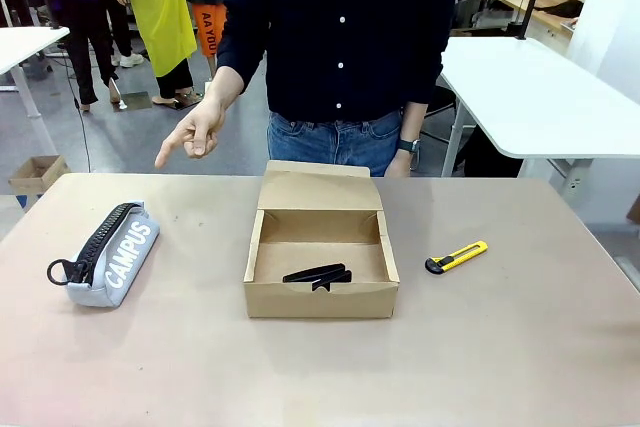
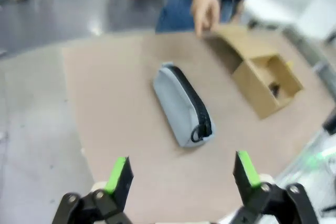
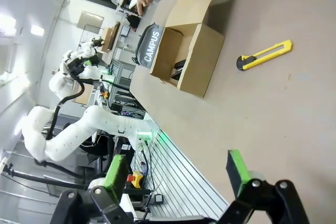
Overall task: Pack the items into the box.
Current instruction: Pick up the item indicated by the person and place it inside the Mailer Box.
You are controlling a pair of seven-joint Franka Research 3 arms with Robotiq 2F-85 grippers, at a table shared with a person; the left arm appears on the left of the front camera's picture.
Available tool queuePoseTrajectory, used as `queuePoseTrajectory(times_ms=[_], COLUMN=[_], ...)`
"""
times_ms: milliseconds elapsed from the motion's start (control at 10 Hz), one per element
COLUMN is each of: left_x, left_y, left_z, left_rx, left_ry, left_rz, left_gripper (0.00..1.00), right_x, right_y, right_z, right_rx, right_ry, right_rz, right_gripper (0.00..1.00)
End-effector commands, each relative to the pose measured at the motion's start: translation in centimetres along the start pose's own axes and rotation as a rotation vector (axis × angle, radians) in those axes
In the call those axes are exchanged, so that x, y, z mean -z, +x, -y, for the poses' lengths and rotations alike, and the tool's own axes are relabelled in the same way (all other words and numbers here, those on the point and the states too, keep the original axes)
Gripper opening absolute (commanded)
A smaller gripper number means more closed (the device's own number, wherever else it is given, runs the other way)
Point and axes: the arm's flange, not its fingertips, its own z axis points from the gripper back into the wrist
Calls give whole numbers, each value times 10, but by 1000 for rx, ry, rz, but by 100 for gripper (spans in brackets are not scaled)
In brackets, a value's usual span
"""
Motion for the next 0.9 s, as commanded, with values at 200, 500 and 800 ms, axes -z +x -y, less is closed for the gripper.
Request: queuePoseTrajectory(times_ms=[200,500,800], left_x=[110,162,151], left_y=[36,73,85], left_z=[135,159,173], left_rx=[336,575,501], left_ry=[106,136,128], left_rz=[-394,-467,-508], left_gripper=[100,100,100], right_x=[-1,-1,-1], right_y=[-2,-2,-2], right_z=[1,1,1], right_rx=[-30,-30,-30], right_ry=[0,0,0], right_rz=[0,0,0], right_gripper=[100,100,100])
